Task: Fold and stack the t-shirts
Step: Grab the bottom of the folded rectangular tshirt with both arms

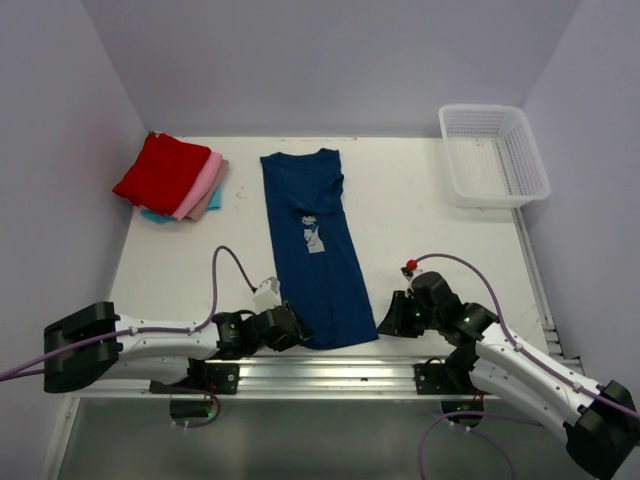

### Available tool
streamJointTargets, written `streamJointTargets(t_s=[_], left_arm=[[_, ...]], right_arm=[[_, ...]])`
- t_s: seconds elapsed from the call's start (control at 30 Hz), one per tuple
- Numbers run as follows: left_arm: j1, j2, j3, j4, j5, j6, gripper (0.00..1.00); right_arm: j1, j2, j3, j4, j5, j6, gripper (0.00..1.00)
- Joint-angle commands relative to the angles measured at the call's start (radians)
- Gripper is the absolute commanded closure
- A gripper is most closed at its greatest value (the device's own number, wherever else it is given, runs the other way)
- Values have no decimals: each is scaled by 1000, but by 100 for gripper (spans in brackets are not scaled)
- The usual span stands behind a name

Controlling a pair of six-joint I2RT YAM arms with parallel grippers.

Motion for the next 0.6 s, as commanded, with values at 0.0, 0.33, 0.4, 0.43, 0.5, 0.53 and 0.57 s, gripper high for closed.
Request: streamJointTargets(t_s=[0.0,0.33,0.4,0.43,0.5,0.53,0.57], left_arm=[[14,46,-73,-213,-82,69,67],[-8,-47,-52,-302,-48,63,98],[-28,-55,-43,-323,-48,52,98],[-29,-55,-41,-326,-46,49,98],[-38,-49,-41,-325,-46,42,100],[-40,-48,-41,-320,-45,42,100],[-42,-44,-41,-312,-43,40,100]], right_arm=[[4,7,-4,5,-36,-1,78],[5,21,-12,14,-62,0,81],[5,24,-16,19,-74,0,77],[4,24,-23,23,-80,3,70],[4,35,-32,48,-88,12,64],[5,41,-44,58,-103,18,60],[5,50,-52,71,-109,29,59]])
